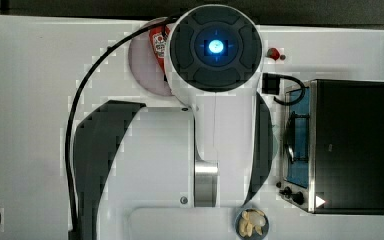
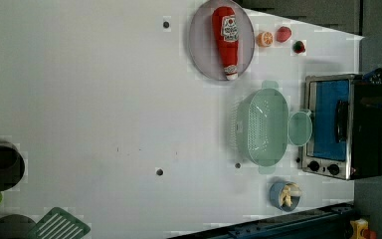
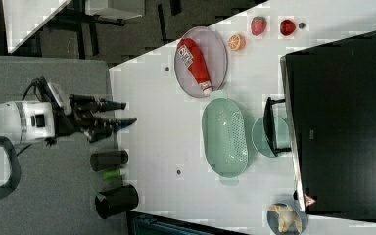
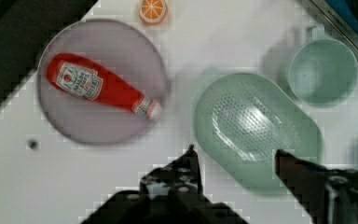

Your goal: Drag strainer right to left.

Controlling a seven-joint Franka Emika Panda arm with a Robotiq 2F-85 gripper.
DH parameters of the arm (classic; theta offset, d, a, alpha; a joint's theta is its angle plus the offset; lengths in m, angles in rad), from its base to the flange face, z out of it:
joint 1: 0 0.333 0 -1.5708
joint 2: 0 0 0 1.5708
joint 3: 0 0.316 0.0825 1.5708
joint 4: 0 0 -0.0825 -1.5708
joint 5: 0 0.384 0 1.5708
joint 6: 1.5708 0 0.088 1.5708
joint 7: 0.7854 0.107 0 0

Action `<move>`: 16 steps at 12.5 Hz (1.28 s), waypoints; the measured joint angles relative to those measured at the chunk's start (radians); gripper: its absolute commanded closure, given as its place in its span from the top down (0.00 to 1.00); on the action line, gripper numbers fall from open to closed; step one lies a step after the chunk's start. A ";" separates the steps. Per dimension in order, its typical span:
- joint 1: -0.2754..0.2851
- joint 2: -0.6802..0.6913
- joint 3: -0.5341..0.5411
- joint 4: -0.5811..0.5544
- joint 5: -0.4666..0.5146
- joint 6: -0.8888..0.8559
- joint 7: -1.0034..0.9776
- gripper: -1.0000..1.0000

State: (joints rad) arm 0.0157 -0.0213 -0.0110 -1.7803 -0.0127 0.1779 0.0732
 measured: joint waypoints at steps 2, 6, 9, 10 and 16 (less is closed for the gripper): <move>-0.007 -0.129 -0.002 -0.097 -0.004 -0.163 0.068 0.91; -0.034 -0.347 0.000 -0.118 0.017 -0.175 0.110 1.00; -0.025 -0.366 -0.013 -0.195 0.016 -0.071 0.155 1.00; -0.030 -0.354 -0.012 -0.259 0.001 -0.009 0.179 1.00; -0.027 -0.005 -0.026 -0.575 0.014 0.434 0.384 1.00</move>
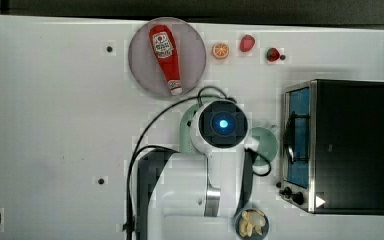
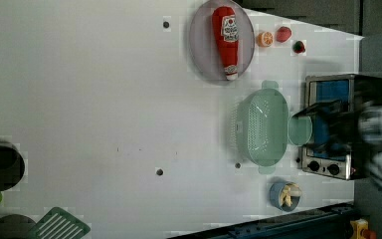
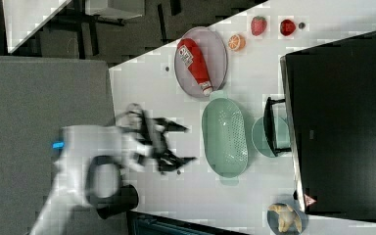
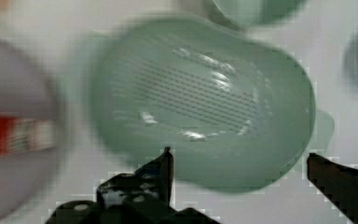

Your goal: Drag strainer right to left.

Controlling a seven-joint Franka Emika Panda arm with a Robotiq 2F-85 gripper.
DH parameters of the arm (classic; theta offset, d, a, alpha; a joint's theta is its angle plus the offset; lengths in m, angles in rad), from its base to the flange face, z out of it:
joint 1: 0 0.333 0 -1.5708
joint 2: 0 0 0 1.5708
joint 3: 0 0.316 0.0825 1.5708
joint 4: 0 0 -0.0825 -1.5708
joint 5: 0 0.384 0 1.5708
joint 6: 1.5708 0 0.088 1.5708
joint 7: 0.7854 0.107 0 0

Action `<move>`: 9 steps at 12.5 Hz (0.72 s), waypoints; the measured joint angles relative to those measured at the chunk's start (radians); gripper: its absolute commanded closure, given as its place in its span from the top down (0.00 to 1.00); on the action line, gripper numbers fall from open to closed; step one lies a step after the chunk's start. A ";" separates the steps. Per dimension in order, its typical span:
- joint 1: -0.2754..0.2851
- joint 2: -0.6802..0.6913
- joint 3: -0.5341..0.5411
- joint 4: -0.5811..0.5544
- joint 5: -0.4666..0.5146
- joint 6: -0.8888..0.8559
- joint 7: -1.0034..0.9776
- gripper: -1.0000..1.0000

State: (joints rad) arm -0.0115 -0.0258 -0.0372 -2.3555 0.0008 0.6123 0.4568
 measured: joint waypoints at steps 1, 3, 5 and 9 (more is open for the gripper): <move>0.002 0.055 -0.004 -0.053 -0.002 0.051 0.041 1.00; 0.000 0.134 0.006 -0.119 -0.025 0.169 0.111 1.00; 0.009 0.207 0.021 -0.107 0.010 0.294 0.158 1.00; 0.032 0.304 0.033 -0.072 0.009 0.383 0.213 1.00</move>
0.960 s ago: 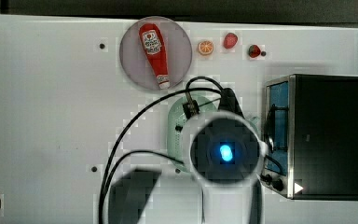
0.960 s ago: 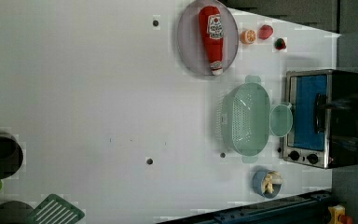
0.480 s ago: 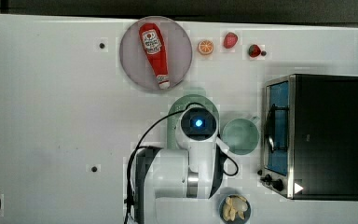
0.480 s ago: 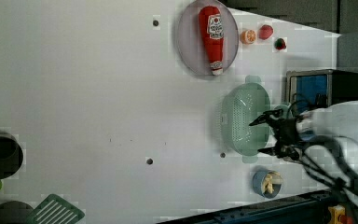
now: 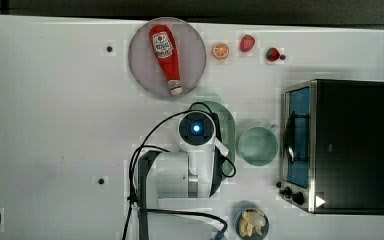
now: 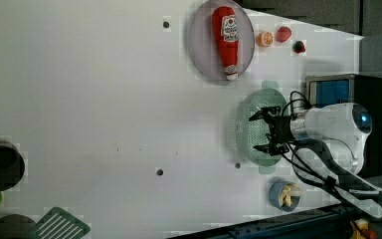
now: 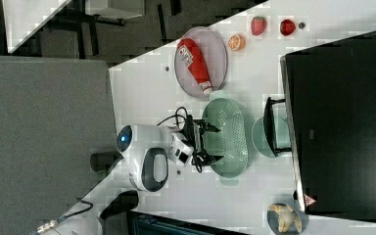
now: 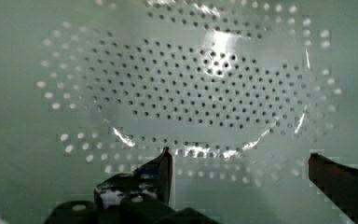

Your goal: Drag strainer right to left.

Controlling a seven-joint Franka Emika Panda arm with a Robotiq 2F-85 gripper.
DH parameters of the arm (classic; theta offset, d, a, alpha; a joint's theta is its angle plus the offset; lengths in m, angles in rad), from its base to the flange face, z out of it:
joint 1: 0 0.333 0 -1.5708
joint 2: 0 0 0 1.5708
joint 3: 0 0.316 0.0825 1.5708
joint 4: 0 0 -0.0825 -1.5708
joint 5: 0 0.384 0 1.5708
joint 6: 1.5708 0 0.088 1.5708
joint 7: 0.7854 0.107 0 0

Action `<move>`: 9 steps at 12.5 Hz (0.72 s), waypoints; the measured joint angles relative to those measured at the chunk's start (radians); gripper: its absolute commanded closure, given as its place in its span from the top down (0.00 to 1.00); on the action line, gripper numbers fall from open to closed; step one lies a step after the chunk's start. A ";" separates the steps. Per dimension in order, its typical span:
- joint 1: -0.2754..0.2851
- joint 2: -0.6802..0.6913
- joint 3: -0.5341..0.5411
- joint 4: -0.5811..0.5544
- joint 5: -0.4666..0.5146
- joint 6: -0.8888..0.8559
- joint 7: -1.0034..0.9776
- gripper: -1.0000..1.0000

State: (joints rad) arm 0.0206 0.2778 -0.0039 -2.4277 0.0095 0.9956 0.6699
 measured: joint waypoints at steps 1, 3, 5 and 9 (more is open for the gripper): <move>-0.004 0.010 0.007 -0.010 -0.009 0.043 0.016 1.00; 0.010 0.036 -0.003 -0.020 -0.014 0.057 0.031 1.00; 0.016 0.048 -0.005 -0.014 -0.037 0.083 0.051 1.00; 0.067 0.057 -0.014 -0.012 -0.016 0.085 0.112 1.00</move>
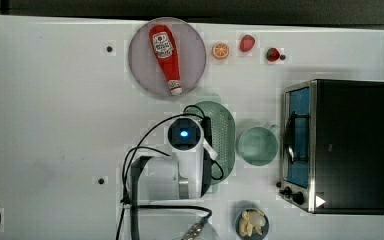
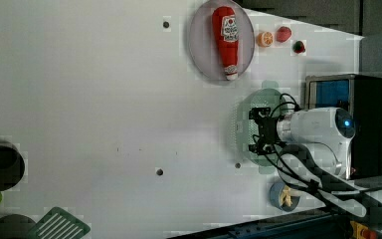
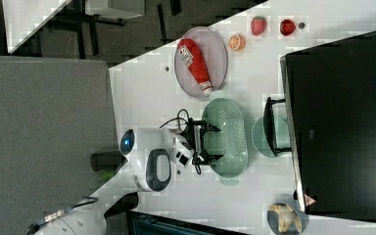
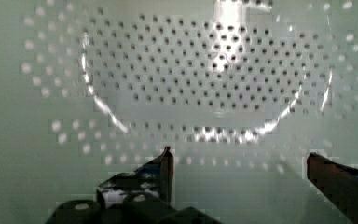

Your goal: Drag strainer right to left.

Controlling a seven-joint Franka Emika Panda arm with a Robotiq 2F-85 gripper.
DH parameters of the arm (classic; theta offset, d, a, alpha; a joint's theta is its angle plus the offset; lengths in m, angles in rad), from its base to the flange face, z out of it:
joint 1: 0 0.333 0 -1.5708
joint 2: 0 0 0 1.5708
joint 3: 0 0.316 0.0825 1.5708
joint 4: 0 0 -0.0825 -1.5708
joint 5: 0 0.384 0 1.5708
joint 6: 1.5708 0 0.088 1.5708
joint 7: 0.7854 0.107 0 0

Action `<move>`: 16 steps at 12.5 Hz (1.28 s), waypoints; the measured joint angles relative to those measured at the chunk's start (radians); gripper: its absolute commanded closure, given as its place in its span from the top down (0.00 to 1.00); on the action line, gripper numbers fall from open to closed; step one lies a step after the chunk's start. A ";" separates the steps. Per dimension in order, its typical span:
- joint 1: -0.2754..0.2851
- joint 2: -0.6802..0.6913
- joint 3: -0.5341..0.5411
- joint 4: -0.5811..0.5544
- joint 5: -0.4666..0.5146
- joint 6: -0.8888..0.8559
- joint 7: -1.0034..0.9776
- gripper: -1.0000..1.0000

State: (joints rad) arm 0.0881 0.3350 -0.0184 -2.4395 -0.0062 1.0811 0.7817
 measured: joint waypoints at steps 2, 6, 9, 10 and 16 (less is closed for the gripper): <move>0.046 -0.001 0.004 -0.002 -0.010 0.015 0.035 1.00; 0.133 0.025 0.036 0.016 -0.025 0.022 0.144 1.00; 0.190 0.081 0.039 0.057 -0.004 0.029 0.203 1.00; 0.208 0.096 0.046 0.074 -0.008 0.021 0.229 1.00; 0.390 0.147 0.043 0.209 0.023 0.015 0.313 1.00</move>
State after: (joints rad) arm 0.4785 0.4817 0.0245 -2.2305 0.0172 1.0957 1.0947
